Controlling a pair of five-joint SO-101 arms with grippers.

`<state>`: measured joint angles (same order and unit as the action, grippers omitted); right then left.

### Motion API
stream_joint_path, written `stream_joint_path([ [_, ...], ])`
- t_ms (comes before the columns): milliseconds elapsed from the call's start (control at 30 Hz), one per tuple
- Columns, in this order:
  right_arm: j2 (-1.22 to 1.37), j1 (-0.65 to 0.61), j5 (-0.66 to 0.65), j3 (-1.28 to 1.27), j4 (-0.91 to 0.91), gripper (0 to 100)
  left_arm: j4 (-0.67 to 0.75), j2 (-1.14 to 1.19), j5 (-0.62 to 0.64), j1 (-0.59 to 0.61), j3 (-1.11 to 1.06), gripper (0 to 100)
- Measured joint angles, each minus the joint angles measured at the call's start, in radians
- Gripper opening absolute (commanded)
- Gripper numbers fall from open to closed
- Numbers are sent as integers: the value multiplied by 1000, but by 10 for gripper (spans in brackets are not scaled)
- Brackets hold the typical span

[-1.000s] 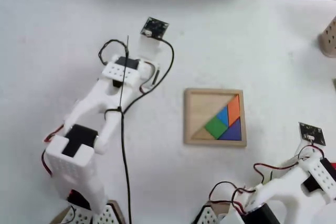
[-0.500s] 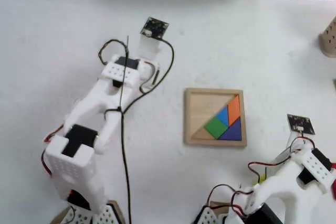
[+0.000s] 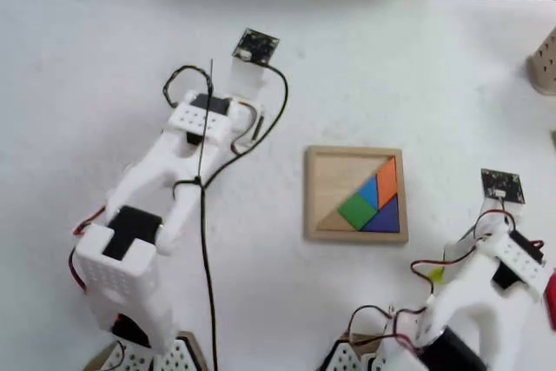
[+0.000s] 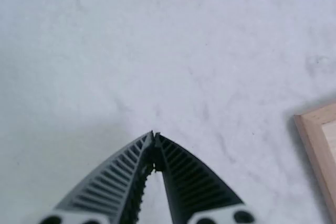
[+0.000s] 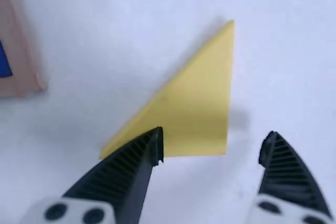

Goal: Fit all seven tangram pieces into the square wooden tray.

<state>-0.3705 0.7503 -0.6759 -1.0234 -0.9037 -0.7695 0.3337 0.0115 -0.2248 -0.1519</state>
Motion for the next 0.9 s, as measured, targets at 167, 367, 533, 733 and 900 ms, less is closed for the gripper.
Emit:
stream_joint_path([
  [167, 219, -2, 11, 173, -9, 294, 0, 0, 0, 0, 0, 24],
  [367, 354, -2, 14, 292, -44, 294, 0, 0, 0, 0, 0, 24],
  [533, 368, 0, 48, 361, -44, 294, 0, 0, 0, 0, 0, 24],
  [733, 400, 14, 55, 453, -91, 294, 0, 0, 0, 0, 0, 24],
  [900, 402, 51, 144, 466, -167, 294, 26, 0, 0, 0, 0, 24],
])
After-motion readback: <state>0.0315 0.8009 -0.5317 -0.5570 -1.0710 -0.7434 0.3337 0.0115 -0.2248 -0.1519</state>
